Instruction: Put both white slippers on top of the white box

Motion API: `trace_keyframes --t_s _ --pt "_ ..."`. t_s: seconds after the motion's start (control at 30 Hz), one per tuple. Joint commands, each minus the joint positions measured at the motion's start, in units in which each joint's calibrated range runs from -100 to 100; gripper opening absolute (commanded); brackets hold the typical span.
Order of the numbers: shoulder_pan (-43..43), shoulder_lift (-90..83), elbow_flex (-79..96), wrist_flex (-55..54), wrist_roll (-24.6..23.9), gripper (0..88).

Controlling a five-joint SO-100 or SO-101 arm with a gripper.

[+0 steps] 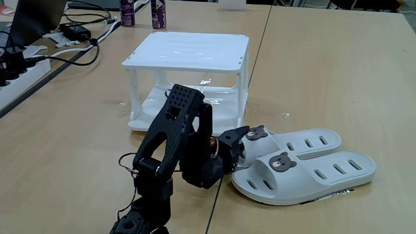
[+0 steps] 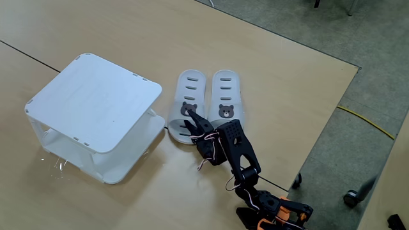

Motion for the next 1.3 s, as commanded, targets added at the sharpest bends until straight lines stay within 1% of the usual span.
trace_keyframes --t_s 0.0,0.2,0.3,0.47,0.6,0.63,0.67,0.7,0.83,0.97,1.03,1.17,1.27 --pt "1.0 3.4 -12.9 1.9 0.4 20.5" --pt "4.7 5.1 -26.4 11.6 0.4 20.5" --pt "7.1 5.1 -29.3 15.4 0.4 20.5" --pt "7.8 4.9 -32.8 18.9 0.4 20.5" --pt "7.8 4.6 -32.5 19.5 0.4 19.1" --pt "7.8 4.6 -32.3 19.5 0.4 16.4" --pt "7.6 4.5 -32.2 19.5 0.4 10.2" --pt "7.4 4.5 -32.2 19.5 0.4 1.4" --pt "7.3 4.2 -32.4 19.0 0.4 0.8" --pt "7.3 -3.9 -32.1 20.5 0.4 0.8" --pt "7.3 -12.0 -32.0 27.7 0.4 0.8" --pt "7.6 -27.5 -32.1 46.6 0.4 0.8" --pt "7.6 -38.1 -33.0 57.9 0.4 0.8"
